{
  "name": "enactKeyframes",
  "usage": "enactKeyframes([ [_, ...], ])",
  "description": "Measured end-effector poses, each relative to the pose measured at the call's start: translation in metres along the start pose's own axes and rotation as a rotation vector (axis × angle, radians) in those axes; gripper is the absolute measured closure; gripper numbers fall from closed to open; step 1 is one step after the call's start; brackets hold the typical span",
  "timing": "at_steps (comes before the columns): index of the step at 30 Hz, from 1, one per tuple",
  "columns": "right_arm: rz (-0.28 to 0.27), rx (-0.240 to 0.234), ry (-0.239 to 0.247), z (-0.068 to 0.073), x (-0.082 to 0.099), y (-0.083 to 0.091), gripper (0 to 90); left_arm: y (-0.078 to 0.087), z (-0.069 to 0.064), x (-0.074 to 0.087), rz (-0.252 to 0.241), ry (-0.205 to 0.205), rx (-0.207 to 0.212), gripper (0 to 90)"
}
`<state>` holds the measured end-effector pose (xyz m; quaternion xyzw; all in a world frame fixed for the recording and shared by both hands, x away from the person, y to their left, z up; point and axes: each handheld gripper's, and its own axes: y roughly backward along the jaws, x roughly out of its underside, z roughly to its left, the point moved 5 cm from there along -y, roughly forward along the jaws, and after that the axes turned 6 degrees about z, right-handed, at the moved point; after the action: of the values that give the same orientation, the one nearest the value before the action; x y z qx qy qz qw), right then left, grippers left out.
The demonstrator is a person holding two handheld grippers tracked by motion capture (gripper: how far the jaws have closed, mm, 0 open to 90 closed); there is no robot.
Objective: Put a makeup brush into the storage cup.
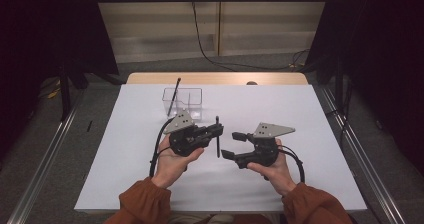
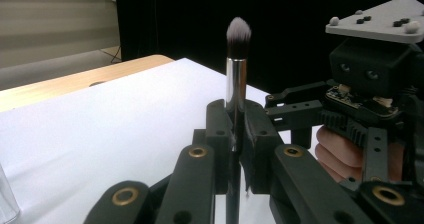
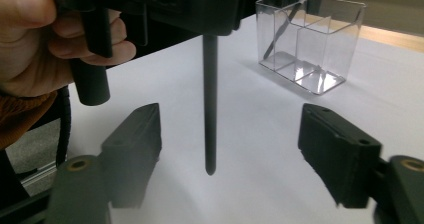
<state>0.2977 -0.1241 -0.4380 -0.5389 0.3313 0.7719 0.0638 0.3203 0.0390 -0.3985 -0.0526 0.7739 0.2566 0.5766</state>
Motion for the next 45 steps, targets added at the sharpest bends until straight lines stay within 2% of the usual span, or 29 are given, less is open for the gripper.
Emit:
enactKeyframes([
  [3,0.006,0.009,-0.018,-0.002,0.001,0.000,13.7,0.001,0.001,0.000,0.001,0.000,-0.003,83.8],
  [7,0.008,0.015,-0.018,-0.003,0.001,0.001,7.6,0.003,0.002,0.001,0.004,-0.005,-0.008,83.8],
  [13,0.005,0.025,-0.023,-0.005,0.001,0.003,2.1,0.007,0.005,0.003,0.006,-0.003,-0.021,83.8],
  [18,-0.002,0.026,-0.014,-0.006,0.001,0.005,1.8,0.010,0.008,0.004,0.007,0.005,-0.027,83.8],
  [23,-0.005,0.083,-0.019,-0.008,0.004,0.007,1.3,0.013,0.010,0.004,0.004,0.006,-0.031,83.8],
  [32,-0.041,0.108,-0.015,-0.012,0.004,0.015,0.8,0.018,0.016,0.002,-0.003,0.008,-0.051,83.8],
  [37,-0.034,0.141,-0.010,-0.016,0.008,0.021,0.9,0.022,0.020,0.001,-0.008,0.017,-0.064,83.8],
  [42,-0.059,0.189,0.008,-0.020,0.009,0.028,1.6,0.026,0.023,0.000,-0.014,0.022,-0.068,83.7],
  [45,-0.071,0.206,-0.003,-0.021,0.013,0.032,1.3,0.028,0.025,0.000,-0.016,0.022,-0.075,83.8],
])
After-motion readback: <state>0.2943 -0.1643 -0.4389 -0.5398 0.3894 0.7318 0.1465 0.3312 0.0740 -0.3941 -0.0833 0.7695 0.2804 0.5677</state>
